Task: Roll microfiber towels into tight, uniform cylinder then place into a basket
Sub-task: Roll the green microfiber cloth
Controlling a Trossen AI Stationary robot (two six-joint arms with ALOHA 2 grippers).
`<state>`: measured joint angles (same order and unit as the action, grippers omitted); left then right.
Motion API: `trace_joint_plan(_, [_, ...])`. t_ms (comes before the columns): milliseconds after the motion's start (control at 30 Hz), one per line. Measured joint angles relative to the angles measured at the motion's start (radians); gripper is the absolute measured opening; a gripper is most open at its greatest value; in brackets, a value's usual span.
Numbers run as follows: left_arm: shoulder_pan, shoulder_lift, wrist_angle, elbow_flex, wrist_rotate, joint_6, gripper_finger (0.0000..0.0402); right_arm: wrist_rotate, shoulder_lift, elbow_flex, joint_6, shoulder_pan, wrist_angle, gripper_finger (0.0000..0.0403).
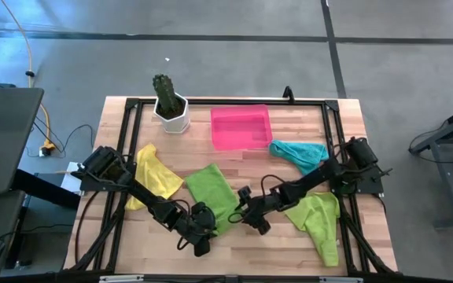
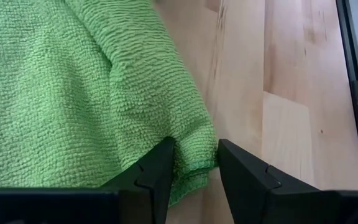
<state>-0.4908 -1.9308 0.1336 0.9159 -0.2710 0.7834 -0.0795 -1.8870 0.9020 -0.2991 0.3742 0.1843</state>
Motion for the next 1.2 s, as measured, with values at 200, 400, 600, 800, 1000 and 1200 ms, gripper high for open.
trace_joint_plan(200, [0.0,0.0,0.0,0.0,0.0,0.0,0.012,-0.001,-0.008,0.0,0.003,-0.027,0.001,0.0252])
trace_joint_plan(400, [0.0,0.0,0.0,0.0,0.0,0.0,0.012,0.017,-0.038,0.003,0.004,-0.021,0.012,0.0218])
trace_joint_plan(600, [0.0,0.0,0.0,0.0,0.0,0.0,0.012,-0.069,-0.013,0.003,-0.015,-0.014,-0.011,0.0177])
trace_joint_plan(800, [0.0,0.0,-0.001,0.0,0.003,0.0,0.012,-0.121,0.074,-0.002,-0.007,-0.021,-0.132,0.0197])
trace_joint_plan(1000, [0.005,0.0,-0.001,0.0,0.004,-0.001,0.012,-0.08,0.113,-0.002,0.01,0.001,-0.147,0.0238])
trace_joint_plan(1200, [0.007,0.0,-0.001,0.0,0.01,-0.001,0.012,-0.014,0.087,0.0,-0.069,0.034,-0.093,0.0245])
